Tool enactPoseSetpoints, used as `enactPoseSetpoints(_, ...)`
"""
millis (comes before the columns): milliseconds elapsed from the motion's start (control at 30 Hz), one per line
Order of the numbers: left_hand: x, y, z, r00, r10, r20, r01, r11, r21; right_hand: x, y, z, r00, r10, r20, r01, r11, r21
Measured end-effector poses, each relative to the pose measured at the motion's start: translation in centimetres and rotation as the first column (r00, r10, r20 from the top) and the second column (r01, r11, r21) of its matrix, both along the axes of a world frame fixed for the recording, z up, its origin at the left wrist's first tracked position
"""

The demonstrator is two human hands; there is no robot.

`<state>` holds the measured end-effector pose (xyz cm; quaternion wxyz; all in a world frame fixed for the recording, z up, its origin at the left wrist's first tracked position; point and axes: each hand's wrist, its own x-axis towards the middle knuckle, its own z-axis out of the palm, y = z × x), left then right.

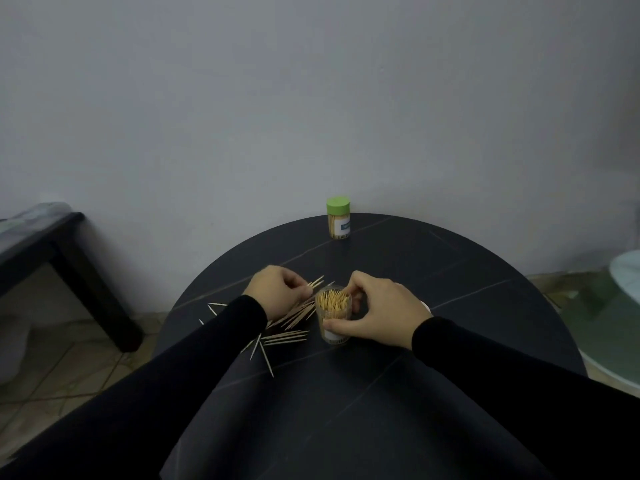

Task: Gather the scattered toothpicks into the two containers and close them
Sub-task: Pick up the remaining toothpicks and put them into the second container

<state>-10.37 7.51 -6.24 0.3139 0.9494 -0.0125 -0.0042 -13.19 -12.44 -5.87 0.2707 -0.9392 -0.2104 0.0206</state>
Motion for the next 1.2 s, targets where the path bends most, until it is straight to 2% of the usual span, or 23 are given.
enactPoseSetpoints(167,-0.9,0.6,2.4,1.0,-0.006,0.0,0.006,0.957,-0.291,0.0,-0.1,0.0,1.0,0.007,-0.003,-0.007,1.0,0.006)
enactPoseSetpoints(233,-1.3,0.4,3.0,1.0,-0.016,0.016,0.021,0.892,-0.452,0.0,-0.1,0.1,1.0,0.011,-0.005,-0.011,1.0,0.003)
enactPoseSetpoints(333,-2.2,-0.8,3.6,0.998,-0.031,0.056,0.06,0.744,-0.665,0.0,-0.1,0.1,1.0,0.015,-0.006,-0.015,1.0,0.002)
enactPoseSetpoints(433,-2.8,-2.1,3.5,0.996,-0.08,0.046,0.088,0.662,-0.744,0.0,-0.1,0.2,1.0,0.008,-0.005,-0.008,1.0,0.008)
enactPoseSetpoints(533,-3.4,-2.7,2.5,0.992,-0.11,0.059,0.119,0.684,-0.72,-0.3,-0.1,0.2,1.0,-0.004,0.023,0.004,1.0,0.018)
enactPoseSetpoints(667,-3.8,-2.1,0.8,0.982,-0.107,0.155,0.176,0.818,-0.547,-0.3,-0.2,0.2,1.0,-0.002,0.019,0.002,1.0,0.012)
enactPoseSetpoints(767,-3.6,-1.2,-0.2,0.939,-0.093,0.332,0.178,0.955,-0.237,-0.2,-0.2,0.1,1.0,0.005,0.013,-0.005,1.0,0.012)
enactPoseSetpoints(833,-3.8,-1.0,-0.5,0.899,-0.125,0.42,0.187,0.976,-0.109,-0.2,-0.2,0.1,1.0,0.005,0.014,-0.005,1.0,0.017)
enactPoseSetpoints(900,-4.1,-0.7,-0.5,0.852,-0.201,0.483,0.237,0.972,-0.013,-0.1,-0.1,0.1,1.0,-0.001,0.014,0.001,1.0,0.023)
enactPoseSetpoints(967,-4.3,-0.2,-0.3,0.774,-0.364,0.519,0.324,0.931,0.169,-0.2,-0.1,0.1,1.0,-0.003,0.011,0.002,0.999,0.032)
enactPoseSetpoints(1067,-4.5,-0.1,-0.1,0.612,-0.619,0.493,0.361,0.773,0.522,-0.2,-0.3,0.2,1.0,0.008,0.021,-0.008,1.0,0.026)
enactPoseSetpoints(1133,-4.5,-0.5,-0.1,0.589,-0.669,0.452,0.333,0.711,0.619,-0.3,-0.3,0.3,1.0,0.018,0.01,-0.018,0.999,0.032)
enactPoseSetpoints(1200,-4.2,-0.7,-0.3,0.591,-0.672,0.446,0.289,0.693,0.661,-0.2,-0.3,0.4,1.0,0.026,-0.001,-0.025,0.999,0.03)
